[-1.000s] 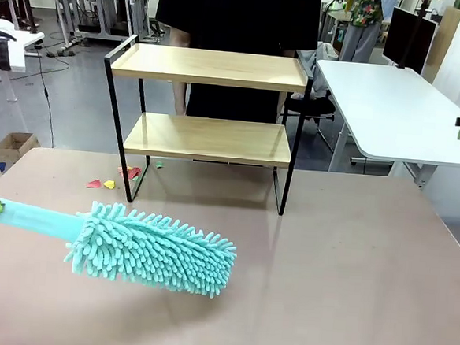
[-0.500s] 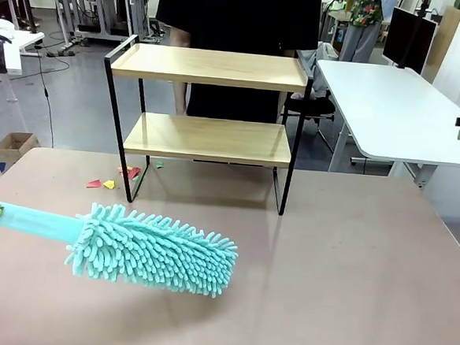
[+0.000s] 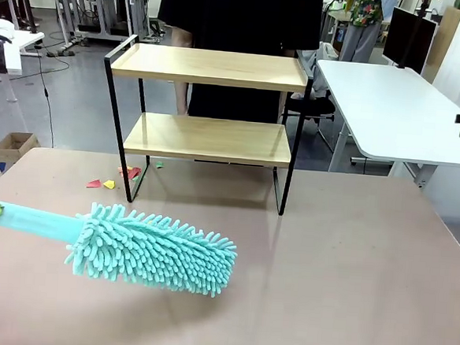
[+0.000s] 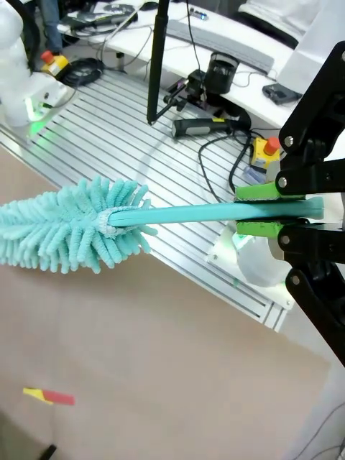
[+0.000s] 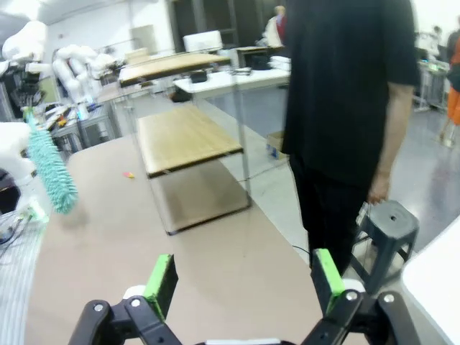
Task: Clean the shelf.
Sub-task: Hand the Duster back to the human.
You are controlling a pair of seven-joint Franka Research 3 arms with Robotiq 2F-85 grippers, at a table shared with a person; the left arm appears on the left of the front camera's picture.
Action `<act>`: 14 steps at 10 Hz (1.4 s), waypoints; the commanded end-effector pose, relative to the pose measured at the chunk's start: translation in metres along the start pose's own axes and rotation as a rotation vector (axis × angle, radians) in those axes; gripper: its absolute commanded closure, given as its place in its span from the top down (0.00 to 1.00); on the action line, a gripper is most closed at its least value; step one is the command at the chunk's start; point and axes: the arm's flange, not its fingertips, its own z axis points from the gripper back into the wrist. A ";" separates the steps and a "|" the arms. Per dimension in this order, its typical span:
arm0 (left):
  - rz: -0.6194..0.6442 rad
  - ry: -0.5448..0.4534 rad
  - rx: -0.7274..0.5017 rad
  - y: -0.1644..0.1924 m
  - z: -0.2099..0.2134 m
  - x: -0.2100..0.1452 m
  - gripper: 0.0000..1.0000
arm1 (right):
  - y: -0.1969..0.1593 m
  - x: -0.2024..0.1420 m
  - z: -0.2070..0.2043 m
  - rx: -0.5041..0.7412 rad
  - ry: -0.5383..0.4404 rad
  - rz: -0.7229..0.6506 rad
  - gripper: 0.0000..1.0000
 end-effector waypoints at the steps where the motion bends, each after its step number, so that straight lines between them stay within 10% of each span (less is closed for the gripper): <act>1: -0.097 -0.025 -0.024 0.013 0.006 0.010 0.14 | 0.043 0.061 -0.018 0.169 -0.007 0.023 1.00; 8: -0.420 -0.320 -0.047 0.050 -0.013 0.038 0.14 | 0.189 0.112 -0.144 0.571 -0.052 -0.108 1.00; 14: -0.418 -0.280 -0.035 0.057 -0.017 0.041 0.14 | 0.192 0.094 -0.156 0.615 -0.045 -0.109 1.00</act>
